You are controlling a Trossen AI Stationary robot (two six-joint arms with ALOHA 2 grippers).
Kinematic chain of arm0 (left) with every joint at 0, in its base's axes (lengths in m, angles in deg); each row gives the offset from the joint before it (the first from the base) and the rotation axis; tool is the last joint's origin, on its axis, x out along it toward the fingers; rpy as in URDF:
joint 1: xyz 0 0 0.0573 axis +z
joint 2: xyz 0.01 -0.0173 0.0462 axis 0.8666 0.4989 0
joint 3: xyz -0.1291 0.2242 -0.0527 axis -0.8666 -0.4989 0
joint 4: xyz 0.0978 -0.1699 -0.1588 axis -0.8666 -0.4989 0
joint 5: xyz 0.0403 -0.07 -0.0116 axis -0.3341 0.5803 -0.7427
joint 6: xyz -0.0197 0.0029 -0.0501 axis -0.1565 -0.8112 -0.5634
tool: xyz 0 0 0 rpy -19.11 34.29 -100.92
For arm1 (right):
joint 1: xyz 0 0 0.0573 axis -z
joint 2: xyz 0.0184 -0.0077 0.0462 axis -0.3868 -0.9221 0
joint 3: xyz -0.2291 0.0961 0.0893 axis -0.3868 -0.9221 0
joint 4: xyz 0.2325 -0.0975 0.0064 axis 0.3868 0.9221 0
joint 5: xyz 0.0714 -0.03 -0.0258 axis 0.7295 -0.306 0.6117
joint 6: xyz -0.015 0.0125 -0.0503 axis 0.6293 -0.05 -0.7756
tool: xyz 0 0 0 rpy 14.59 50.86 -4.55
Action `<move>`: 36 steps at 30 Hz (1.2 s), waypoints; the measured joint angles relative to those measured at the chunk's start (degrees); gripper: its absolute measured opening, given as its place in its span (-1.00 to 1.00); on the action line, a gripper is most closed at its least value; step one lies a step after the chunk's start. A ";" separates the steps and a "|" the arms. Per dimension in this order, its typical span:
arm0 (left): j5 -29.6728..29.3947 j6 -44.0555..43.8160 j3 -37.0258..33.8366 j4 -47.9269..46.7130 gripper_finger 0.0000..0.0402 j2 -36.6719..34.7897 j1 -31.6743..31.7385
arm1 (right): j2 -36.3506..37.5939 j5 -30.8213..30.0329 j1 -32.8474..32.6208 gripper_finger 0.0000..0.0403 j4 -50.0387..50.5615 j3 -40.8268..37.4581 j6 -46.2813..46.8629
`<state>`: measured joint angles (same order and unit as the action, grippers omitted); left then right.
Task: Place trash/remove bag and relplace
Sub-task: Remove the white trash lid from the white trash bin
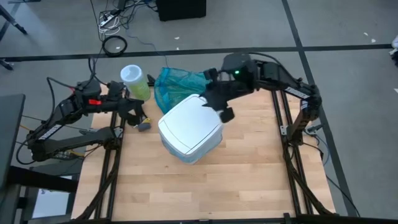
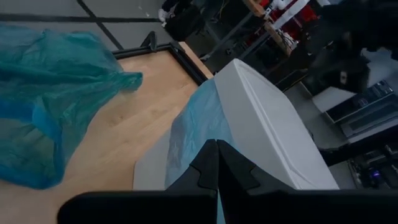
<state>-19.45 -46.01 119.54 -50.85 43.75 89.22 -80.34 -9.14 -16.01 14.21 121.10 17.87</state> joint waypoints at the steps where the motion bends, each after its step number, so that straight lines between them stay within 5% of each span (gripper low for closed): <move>1: 0.00 0.21 0.00 0.10 -0.97 0.00 -0.02 | 0.76 1.40 -0.02 -0.29 0.90 0.00 -5.37; 6: -0.02 2.82 0.00 0.04 -0.97 -0.02 -0.02 | 3.47 3.20 -0.16 -0.30 10.37 0.04 -34.48; 16: -1.41 3.96 0.00 -0.01 -0.97 0.00 -0.01 | -0.32 3.69 0.57 -0.31 14.90 0.02 -57.24; 23: -2.45 5.51 0.00 0.03 -0.97 0.02 0.00 | -2.60 -3.61 0.33 -0.32 16.89 0.20 -72.97; 32: -2.83 5.48 0.00 -0.03 -0.97 0.02 -0.02 | 1.39 -14.81 -2.50 -0.32 7.06 0.05 -81.11; 36: -4.20 3.30 0.00 0.06 -0.97 0.14 0.00 | 1.79 -17.04 -0.70 -0.32 3.85 -0.01 -66.41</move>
<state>-23.65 -42.71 119.54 -50.79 43.89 89.22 -78.55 -26.18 -16.72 18.06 121.08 -48.53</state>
